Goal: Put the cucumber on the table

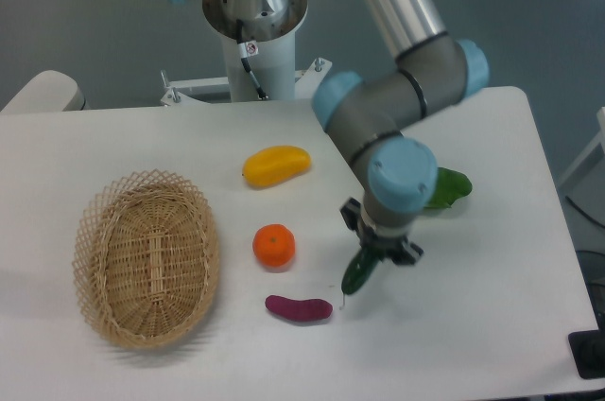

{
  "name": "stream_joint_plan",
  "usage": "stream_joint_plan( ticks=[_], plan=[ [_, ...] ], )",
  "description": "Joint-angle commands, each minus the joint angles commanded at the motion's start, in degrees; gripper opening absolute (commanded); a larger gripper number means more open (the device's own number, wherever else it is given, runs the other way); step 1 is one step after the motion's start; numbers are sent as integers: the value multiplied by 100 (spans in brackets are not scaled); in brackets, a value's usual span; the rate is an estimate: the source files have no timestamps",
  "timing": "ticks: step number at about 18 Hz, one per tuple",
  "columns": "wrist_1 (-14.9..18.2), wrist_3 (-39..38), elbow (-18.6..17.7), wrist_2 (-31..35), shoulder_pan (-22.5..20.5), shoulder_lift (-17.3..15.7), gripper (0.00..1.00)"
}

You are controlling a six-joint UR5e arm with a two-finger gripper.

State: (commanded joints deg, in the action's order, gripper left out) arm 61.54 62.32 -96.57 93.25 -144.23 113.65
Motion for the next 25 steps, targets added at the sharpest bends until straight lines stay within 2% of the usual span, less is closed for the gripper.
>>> stream_joint_plan(
  ticks=[3, 5, 7, 8, 10, 11, 12, 15, 19, 23, 25],
  plan=[
    [-246, -614, -423, 0, 0, -193, 14],
    [-361, -739, -625, 0, 0, -299, 16],
    [-440, -800, -757, 9, 0, -361, 21],
    [-450, -801, -819, 0, 0, -396, 28],
    [-441, -774, -951, 0, 0, -440, 46],
    [-476, -792, -1038, 0, 9, -518, 89],
    [-485, -801, -1065, 0, 26, -537, 100],
    [-485, -818, -1083, 0, 44, -598, 100],
    [-459, -853, -829, 0, 44, -572, 100],
    [-380, -792, -145, -148, 9, -467, 100],
    [-56, -670, 417, -403, -44, -213, 100]
  ],
)
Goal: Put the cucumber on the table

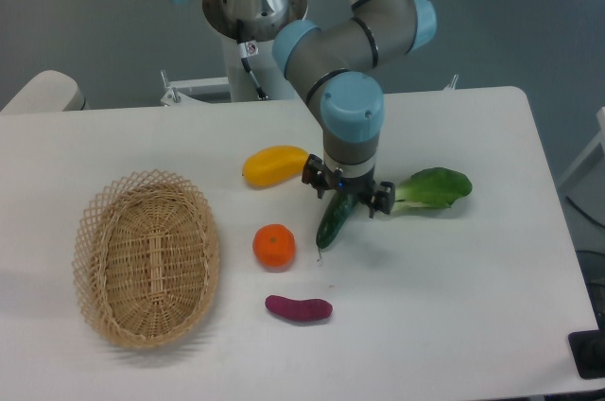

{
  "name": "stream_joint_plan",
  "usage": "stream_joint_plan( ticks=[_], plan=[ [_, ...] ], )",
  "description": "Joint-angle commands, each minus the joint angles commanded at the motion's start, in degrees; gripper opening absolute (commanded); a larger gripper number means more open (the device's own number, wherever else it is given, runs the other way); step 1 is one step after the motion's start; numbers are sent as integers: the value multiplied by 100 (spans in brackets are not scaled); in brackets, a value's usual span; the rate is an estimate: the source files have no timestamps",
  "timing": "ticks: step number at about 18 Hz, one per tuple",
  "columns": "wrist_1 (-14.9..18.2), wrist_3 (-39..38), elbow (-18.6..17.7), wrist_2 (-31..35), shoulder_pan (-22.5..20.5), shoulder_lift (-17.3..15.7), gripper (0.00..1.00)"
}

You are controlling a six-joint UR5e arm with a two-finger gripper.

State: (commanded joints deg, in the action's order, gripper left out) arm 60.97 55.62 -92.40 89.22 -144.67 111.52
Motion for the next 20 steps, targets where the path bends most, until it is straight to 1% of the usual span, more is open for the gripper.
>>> stream_joint_plan(
  ticks=[1, 3, 5, 8, 11, 12, 15, 17, 19, 20],
  plan=[
    [194, 245, 299, -54, -9, 175, 100],
    [476, 781, 730, -45, -9, 466, 100],
    [661, 1221, 1143, -37, -18, 703, 100],
    [898, 1906, 1671, -45, -70, 1011, 100],
    [1293, 2381, 2312, -45, -97, 1362, 100],
    [1346, 2479, 2506, -54, -97, 1503, 100],
    [1391, 2549, 2876, -89, -97, 1785, 100],
    [1382, 2760, 2999, -72, -106, 1952, 100],
    [1391, 2875, 3131, -89, -106, 2049, 100],
    [1373, 2953, 3141, -89, -106, 2067, 100]
  ],
)
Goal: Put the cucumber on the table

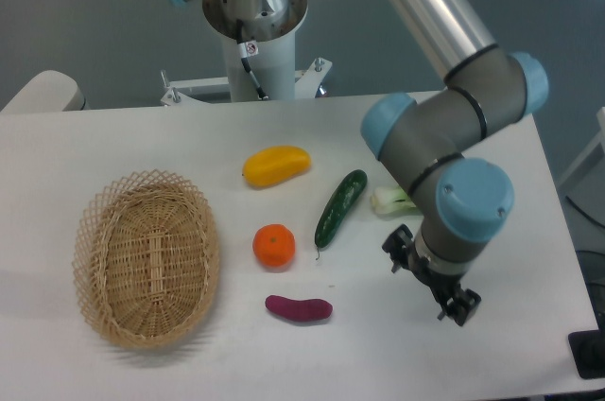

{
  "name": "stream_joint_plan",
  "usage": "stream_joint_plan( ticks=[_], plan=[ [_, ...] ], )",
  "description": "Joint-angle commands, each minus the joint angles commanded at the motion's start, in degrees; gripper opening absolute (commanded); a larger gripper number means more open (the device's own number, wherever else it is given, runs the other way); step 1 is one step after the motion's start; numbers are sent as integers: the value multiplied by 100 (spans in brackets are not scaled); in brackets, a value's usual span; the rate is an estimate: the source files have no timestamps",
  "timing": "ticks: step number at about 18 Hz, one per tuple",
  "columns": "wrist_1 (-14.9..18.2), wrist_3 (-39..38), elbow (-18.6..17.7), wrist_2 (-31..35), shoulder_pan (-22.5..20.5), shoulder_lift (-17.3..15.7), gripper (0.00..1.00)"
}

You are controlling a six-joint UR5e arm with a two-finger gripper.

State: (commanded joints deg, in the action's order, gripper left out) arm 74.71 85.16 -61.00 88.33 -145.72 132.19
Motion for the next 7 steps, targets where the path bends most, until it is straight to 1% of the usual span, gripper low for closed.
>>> stream_joint_plan(
  ticks=[2, 7],
  plan=[
    [-18, 141, 9, 44, 0, 35, 100],
    [-27, 168, 9, 0, 0, 70, 100]
  ],
)
